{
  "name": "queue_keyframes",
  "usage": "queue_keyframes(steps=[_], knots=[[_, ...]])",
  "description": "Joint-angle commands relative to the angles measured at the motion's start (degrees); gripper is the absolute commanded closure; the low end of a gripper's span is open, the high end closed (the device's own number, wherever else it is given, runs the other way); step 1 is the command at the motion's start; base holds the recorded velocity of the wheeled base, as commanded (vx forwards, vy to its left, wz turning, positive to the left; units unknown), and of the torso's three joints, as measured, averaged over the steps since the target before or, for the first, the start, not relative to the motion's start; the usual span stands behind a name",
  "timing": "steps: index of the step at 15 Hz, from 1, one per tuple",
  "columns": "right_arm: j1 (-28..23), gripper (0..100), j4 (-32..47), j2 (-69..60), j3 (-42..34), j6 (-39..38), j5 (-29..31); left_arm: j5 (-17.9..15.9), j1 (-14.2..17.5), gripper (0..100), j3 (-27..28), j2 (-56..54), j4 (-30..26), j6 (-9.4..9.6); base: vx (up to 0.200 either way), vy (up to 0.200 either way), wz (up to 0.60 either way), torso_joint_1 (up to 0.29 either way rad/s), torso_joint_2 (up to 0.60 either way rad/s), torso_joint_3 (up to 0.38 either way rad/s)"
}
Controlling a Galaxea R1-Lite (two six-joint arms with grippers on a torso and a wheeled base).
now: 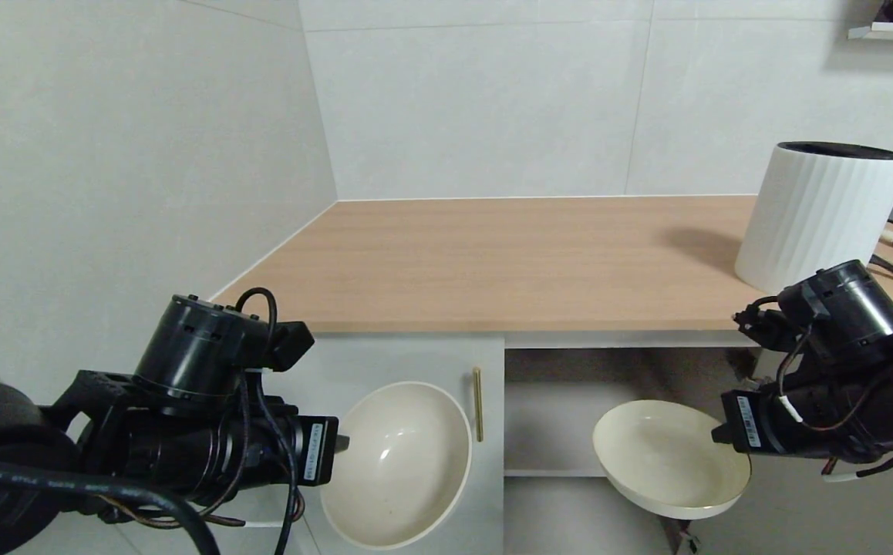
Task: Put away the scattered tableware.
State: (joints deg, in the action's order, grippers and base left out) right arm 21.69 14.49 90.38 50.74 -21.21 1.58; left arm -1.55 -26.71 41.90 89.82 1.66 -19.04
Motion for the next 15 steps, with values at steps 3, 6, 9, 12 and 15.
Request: queue_keyframes(steps=[3,6,9,12,15], knots=[[0.1,100,0.0,0.2,-0.3,0.1,0.0,0.0,0.0,100,-0.1,0.2,0.0,-0.03,0.0,0.0,0.0,-0.165,0.47,0.297],[0.2,100,0.0,0.2,-0.4,0.1,0.0,0.0,0.0,100,-0.1,0.2,0.0,-0.03,0.0,0.0,0.0,-0.146,0.46,0.312],[0.2,100,0.0,0.3,-0.6,0.2,0.0,0.1,0.0,100,-0.1,0.4,0.0,-0.03,0.0,0.0,0.0,-0.12,0.45,0.331],[0.5,100,0.0,0.4,-0.6,0.1,0.0,0.1,0.0,100,-0.1,0.4,0.0,-0.03,0.0,0.0,0.0,-0.054,0.29,0.222],[1.3,100,0.0,1.6,-0.6,0.2,0.1,0.1,0.0,100,-0.1,0.4,0.0,0.06,0.0,0.0,0.0,-0.018,0.04,0.031]])
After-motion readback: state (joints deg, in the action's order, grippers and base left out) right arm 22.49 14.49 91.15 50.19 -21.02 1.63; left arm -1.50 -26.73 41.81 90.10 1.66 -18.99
